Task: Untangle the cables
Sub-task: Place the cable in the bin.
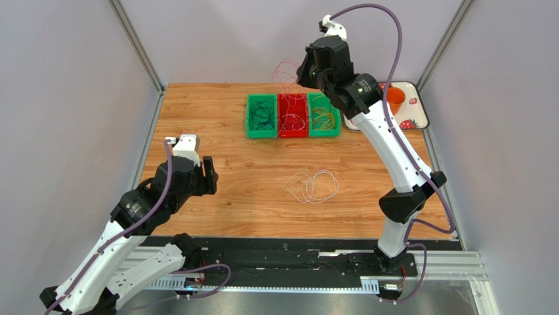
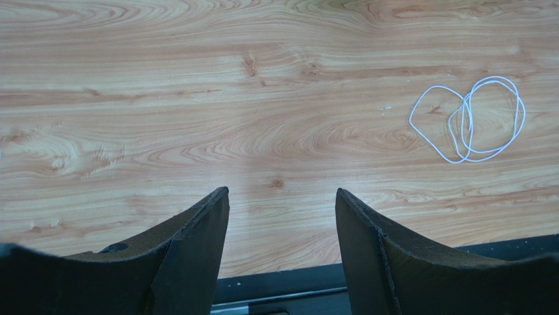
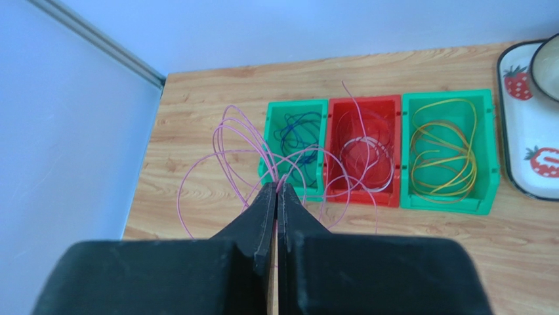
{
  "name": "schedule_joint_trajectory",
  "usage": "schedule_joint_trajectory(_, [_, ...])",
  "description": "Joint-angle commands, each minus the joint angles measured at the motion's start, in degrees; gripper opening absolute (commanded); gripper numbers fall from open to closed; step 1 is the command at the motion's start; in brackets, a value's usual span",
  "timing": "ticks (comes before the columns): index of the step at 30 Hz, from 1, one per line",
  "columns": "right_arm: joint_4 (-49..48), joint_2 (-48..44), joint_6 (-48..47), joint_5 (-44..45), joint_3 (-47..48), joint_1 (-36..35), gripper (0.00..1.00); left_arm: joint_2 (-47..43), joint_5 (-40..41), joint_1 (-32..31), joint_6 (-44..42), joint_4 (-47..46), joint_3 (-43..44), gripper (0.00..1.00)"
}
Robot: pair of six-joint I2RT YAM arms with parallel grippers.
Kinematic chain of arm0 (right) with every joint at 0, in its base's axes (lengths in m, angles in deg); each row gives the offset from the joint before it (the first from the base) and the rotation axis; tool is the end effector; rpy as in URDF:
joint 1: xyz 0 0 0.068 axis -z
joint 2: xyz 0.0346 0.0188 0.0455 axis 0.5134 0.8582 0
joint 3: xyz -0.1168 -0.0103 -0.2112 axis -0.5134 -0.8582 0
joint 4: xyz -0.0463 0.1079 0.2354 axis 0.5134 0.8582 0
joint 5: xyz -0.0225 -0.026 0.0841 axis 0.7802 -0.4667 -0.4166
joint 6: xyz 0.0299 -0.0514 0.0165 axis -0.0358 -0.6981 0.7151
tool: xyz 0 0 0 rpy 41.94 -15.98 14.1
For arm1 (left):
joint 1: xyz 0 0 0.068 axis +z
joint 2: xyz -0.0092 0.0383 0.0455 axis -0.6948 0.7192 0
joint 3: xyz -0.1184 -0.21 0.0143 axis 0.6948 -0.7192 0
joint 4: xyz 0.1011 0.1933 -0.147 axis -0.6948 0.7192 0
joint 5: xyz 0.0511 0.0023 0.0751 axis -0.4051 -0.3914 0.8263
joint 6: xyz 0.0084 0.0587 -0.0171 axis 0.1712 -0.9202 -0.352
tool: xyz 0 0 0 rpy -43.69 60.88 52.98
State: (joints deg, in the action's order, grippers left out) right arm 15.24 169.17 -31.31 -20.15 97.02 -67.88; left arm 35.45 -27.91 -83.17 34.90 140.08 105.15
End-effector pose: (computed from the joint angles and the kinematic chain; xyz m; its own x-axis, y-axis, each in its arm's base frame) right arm 0.3107 0.2161 0.4572 -0.4269 0.2459 -0.8702 -0.1595 0.9267 0.3402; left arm 0.1234 -0.0765 0.3335 -0.5584 -0.0994 -0.8236 0.0780 0.9821 -0.1714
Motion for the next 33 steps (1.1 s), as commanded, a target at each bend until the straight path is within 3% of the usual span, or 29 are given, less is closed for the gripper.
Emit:
schedule_joint_trajectory(1, [-0.30, 2.01, -2.45, 0.92, 4.38, 2.53, 0.00, -0.33, 0.05, 0.31, -1.03, -1.38, -0.16, 0.69])
schedule_joint_trajectory(33, [-6.10, 5.96, -7.99, -6.55, 4.74, 19.06, 0.00, 0.55, -2.06, 2.77, -1.64, -2.35, -0.68, 0.68])
